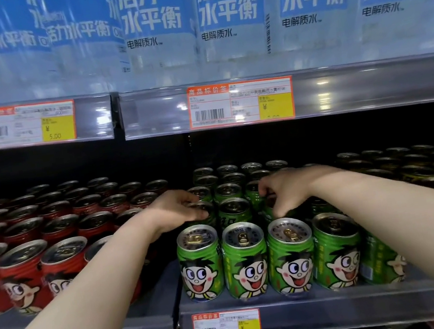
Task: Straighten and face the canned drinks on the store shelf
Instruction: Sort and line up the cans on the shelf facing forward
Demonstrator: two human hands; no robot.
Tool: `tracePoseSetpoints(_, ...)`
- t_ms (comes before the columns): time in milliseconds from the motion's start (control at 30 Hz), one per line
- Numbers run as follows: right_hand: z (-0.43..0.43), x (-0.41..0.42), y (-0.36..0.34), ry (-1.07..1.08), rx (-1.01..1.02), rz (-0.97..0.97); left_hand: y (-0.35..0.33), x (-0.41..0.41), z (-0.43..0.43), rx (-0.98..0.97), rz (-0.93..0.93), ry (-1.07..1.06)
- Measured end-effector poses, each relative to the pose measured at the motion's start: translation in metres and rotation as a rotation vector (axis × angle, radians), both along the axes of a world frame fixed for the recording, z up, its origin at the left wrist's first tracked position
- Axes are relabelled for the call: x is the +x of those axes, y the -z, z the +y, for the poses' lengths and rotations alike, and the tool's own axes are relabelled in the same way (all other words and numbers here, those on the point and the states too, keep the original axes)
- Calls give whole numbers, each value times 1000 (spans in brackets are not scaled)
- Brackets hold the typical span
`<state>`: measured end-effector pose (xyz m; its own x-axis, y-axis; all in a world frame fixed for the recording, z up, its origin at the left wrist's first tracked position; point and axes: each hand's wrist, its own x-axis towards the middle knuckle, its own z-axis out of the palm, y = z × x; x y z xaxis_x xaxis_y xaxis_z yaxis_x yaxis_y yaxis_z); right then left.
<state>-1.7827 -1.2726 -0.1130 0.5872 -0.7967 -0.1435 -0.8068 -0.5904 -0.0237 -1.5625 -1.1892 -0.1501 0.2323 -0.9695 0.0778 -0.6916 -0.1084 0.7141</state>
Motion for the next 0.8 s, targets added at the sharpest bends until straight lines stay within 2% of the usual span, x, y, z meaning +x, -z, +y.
tracePoseSetpoints(133,8,27,10,-140,-5,-251,0,2,-1,14,-16,-1)
tracePoseSetpoints(400,4,28,10,-224,117,-134,4,4,4,-1,0,-24)
tracePoseSetpoints(533,4,22,16,-227,98,-182,1,2,1,7,18,-20)
tracePoseSetpoints(667,-6,2,24,-112,-21,-363,-1,8,-15,-161,27,-194)
tracePoseSetpoints(800,-16,-14,38,-32,-9,-473,-1,2,-27,-81,133,-158)
